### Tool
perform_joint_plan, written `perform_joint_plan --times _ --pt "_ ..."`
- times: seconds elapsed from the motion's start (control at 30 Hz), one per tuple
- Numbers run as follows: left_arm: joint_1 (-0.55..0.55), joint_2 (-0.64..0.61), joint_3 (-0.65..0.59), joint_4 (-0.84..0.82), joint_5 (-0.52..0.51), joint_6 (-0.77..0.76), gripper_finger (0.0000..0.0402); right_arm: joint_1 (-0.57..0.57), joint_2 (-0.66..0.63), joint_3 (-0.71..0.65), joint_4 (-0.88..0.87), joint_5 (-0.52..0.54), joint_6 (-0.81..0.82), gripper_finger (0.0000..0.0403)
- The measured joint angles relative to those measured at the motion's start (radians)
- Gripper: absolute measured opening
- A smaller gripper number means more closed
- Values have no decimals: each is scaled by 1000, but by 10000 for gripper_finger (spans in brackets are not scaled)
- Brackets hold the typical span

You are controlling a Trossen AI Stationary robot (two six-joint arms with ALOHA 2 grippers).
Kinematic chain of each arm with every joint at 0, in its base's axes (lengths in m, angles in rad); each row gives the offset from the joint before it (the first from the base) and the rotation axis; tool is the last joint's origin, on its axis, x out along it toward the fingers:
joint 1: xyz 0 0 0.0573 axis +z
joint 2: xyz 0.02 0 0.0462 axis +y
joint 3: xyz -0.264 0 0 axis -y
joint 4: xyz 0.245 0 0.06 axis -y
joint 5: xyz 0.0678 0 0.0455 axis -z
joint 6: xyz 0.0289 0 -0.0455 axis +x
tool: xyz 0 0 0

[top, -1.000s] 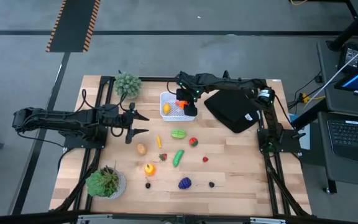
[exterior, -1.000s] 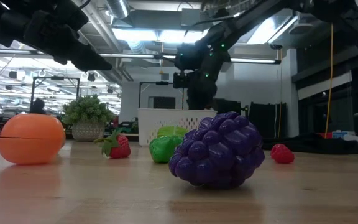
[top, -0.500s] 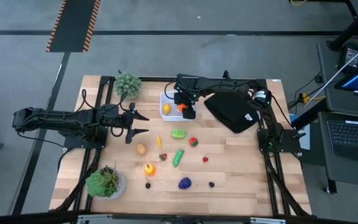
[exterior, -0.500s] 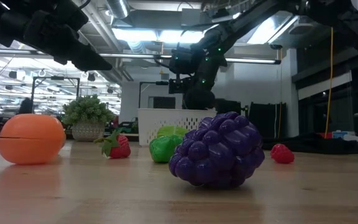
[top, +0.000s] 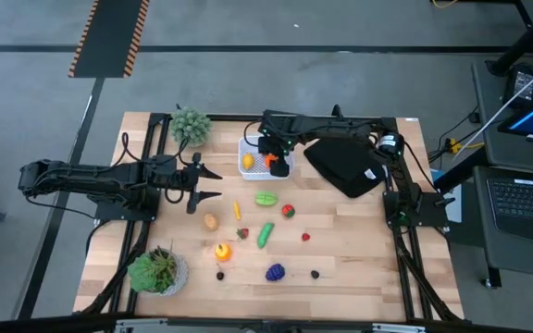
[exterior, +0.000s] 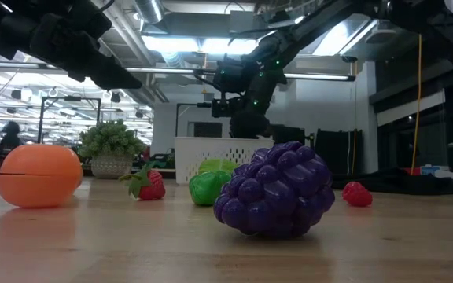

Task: Pick and placing Produce into tupperware
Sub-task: Put the potato into the white bin

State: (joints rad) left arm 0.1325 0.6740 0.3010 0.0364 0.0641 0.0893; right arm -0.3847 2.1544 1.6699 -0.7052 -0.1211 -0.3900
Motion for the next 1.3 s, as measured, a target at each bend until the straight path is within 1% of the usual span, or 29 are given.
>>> perform_joint_plan --times 0.1,0.2,0.47,0.6,0.67,0.8,1.0,1.13,1.3 --pt "0 0 0 0 0 0 231 0 -11 0 -28 0 1 277" --pt "0 0 0 0 0 1 231 -1 -53 0 -55 0 17 277" --pt "0 0 0 0 0 1 231 18 -240 -1 -92 0 56 277" --pt "-8 0 0 0 0 1 231 27 -323 -46 -71 -10 76 277" --pt "-18 0 0 -1 0 0 231 38 -364 -115 -6 -19 95 277" --pt "-44 0 0 -2 0 -1 231 65 -458 -300 157 -28 126 277" --pt "-77 0 0 -2 0 -6 231 124 -633 -641 543 -29 235 277" --pt "-93 0 0 -2 0 -39 231 212 -721 -866 809 -32 339 278" --pt "-108 0 0 -10 1 -58 231 326 -777 -1071 1091 -31 412 278"
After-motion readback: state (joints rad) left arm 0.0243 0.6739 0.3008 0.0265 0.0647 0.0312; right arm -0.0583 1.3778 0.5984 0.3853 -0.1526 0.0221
